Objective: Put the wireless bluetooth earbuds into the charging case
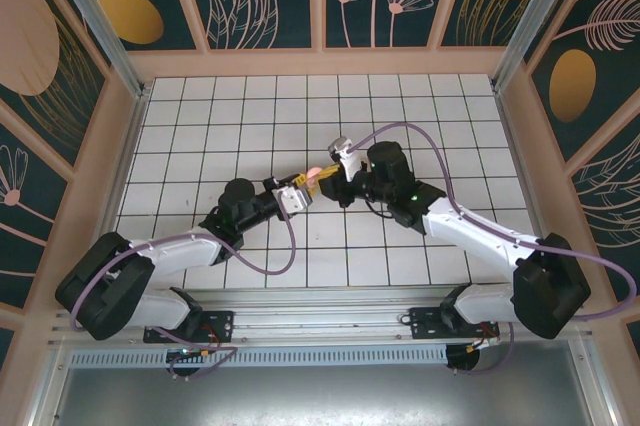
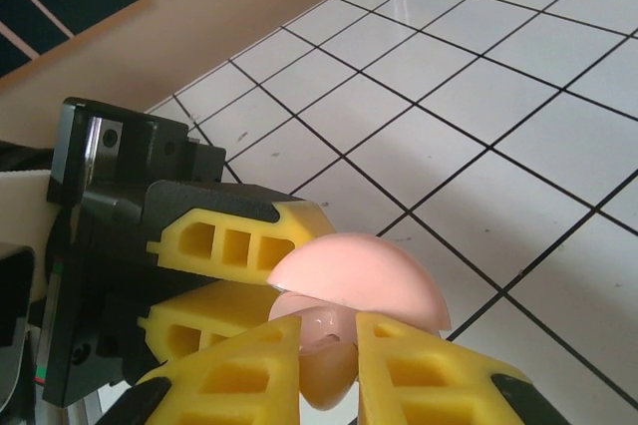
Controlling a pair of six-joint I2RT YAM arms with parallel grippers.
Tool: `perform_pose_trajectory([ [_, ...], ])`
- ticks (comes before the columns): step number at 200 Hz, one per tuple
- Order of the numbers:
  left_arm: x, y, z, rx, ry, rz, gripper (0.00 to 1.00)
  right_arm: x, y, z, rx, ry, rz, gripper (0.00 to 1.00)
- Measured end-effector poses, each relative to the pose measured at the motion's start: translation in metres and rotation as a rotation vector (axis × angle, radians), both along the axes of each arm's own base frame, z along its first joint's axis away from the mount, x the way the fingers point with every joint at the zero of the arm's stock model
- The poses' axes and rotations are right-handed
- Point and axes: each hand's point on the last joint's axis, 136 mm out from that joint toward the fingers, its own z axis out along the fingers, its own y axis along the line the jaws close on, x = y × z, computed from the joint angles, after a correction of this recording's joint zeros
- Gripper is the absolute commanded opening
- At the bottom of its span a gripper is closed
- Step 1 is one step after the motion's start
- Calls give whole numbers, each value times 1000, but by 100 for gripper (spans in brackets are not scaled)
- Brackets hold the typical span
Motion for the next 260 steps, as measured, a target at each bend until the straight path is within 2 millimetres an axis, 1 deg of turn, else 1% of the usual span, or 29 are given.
perform_pose_trajectory([
  [106,-6,-2,-3,-10,29,-25,13,-6,-1,-3,-95,-108,123,18],
  [133,-7,-2,-2,-16,32,-32,13,-7,0,-2,-118,-144,169,18],
  [175,-9,-2,-6,-15,56,-37,13,-8,1,-6,-175,-201,252,19],
  [216,-10,-2,-8,-19,81,-36,13,-9,4,-9,-209,-236,320,21],
  [260,-12,-2,-8,-33,100,-41,13,-10,3,-9,-214,-261,347,23],
])
